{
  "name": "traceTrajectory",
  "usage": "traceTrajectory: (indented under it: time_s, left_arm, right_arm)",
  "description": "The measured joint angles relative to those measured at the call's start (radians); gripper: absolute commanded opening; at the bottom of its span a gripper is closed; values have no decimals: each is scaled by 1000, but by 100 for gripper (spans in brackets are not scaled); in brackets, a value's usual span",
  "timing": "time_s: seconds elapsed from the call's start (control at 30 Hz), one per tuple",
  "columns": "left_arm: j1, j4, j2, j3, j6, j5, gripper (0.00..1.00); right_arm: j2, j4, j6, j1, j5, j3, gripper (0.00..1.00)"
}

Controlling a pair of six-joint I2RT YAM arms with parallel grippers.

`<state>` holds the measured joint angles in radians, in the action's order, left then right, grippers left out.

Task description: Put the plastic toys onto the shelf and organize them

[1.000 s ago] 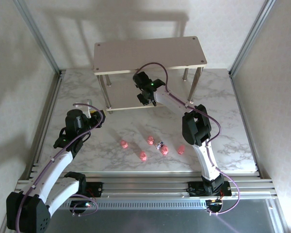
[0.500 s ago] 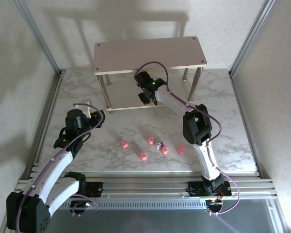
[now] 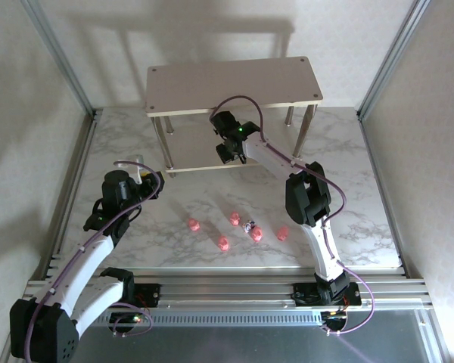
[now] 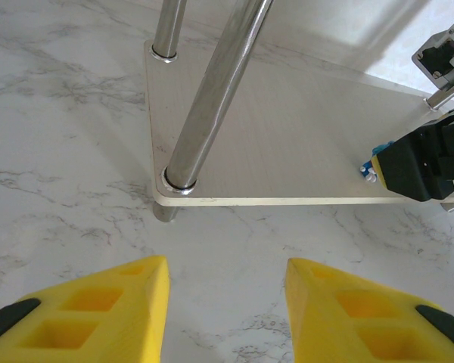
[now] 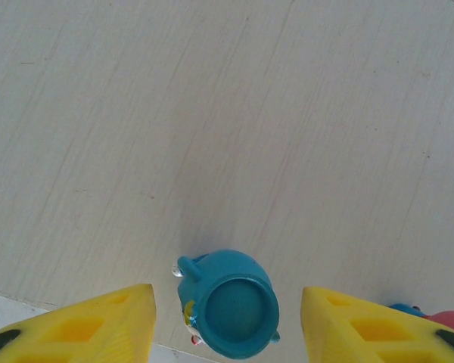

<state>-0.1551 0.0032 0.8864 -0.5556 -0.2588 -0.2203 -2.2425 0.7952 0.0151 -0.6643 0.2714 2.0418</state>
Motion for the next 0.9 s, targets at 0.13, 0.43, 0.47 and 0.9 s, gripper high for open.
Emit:
traceTrajectory:
  time_s: [0.13,0.43,0.47,0.9]
  left_arm:
    - [0,0,0,0,0,1,45]
    - [0,-1,0,0,0,3,47]
    - [0,-1,0,0,0,3,47]
    - [-11,-40,-8,-8,-2,0,47]
  right_arm:
    - [2,-21,4,0,-4,-12,61]
    - [68,-70,23,3,-12,-128,66]
    - [85,-77,26,3,-13,-145,67]
    - [421,-188,61,9,-47,-382,66]
